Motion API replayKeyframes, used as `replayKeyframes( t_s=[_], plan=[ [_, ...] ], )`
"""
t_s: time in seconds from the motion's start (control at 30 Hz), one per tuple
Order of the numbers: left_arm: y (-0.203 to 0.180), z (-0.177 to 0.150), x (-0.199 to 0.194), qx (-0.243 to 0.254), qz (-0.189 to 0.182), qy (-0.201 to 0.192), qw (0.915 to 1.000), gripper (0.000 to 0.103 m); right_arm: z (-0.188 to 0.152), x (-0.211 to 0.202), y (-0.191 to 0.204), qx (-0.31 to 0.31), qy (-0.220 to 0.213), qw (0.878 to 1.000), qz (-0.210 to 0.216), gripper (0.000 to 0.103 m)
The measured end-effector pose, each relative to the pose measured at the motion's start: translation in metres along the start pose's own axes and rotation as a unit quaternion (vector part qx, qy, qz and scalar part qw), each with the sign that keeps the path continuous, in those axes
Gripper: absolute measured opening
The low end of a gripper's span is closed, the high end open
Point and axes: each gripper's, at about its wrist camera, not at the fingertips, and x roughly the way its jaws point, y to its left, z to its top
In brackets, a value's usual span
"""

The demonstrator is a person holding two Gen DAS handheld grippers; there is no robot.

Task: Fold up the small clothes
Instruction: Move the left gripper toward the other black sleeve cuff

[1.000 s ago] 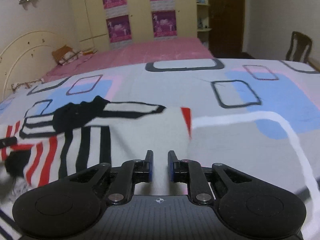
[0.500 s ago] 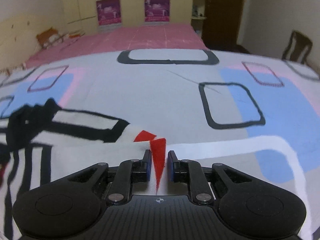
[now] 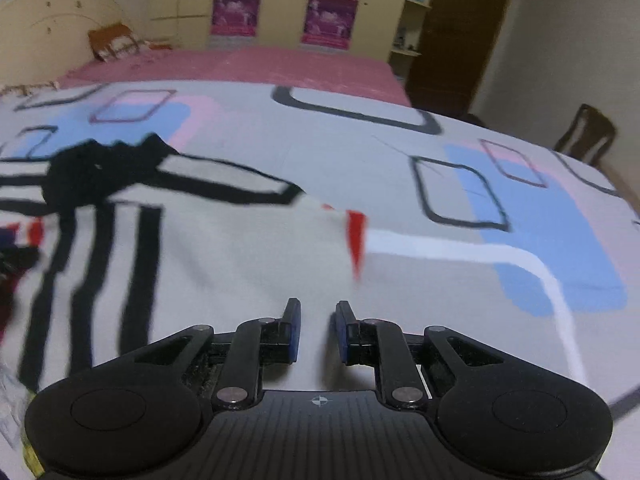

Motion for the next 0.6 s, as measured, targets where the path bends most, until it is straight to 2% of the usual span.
replayKeyframes(
  t_s=[0.1, 0.17, 0.27, 0.37, 0.43, 0.47, 0.53, 0.6],
  plan=[
    [-0.004, 0.0, -0.016, -0.013, -0.006, -0.01, 0.9998, 0.041, -0.004, -0.021, 0.006, 0.031, -0.013, 0.999, 0.035, 0.017],
    [-0.018, -0.003, -0.026, -0.007, -0.023, -0.018, 0.9996, 0.043, -0.008, -0.035, 0.025, 0.028, -0.02, 0.997, 0.07, 0.017],
    [-0.029, -0.012, -0.027, -0.002, -0.032, -0.011, 0.9994, 0.049, -0.018, -0.041, 0.051, 0.024, -0.004, 0.993, 0.118, 0.017],
    [-0.007, -0.021, -0.029, -0.014, -0.015, -0.007, 0.9998, 0.05, -0.031, -0.044, 0.054, 0.0, 0.0, 0.996, 0.09, 0.017],
    [0.017, -0.028, -0.035, -0.015, 0.021, -0.009, 0.9996, 0.051, -0.037, -0.045, 0.033, 0.025, 0.007, 0.999, 0.031, 0.017],
    [0.029, -0.031, -0.036, -0.02, 0.028, -0.007, 0.9994, 0.052, -0.04, -0.045, 0.022, 0.035, 0.008, 0.999, 0.015, 0.016],
    [0.049, -0.035, -0.036, -0.044, 0.011, -0.005, 0.999, 0.052, -0.042, -0.049, 0.016, 0.045, 0.006, 0.999, 0.027, 0.017],
    [0.047, -0.032, -0.038, -0.035, 0.013, -0.005, 0.9993, 0.051, -0.04, -0.051, 0.027, 0.023, 0.001, 1.0, 0.014, 0.017]
  ],
)
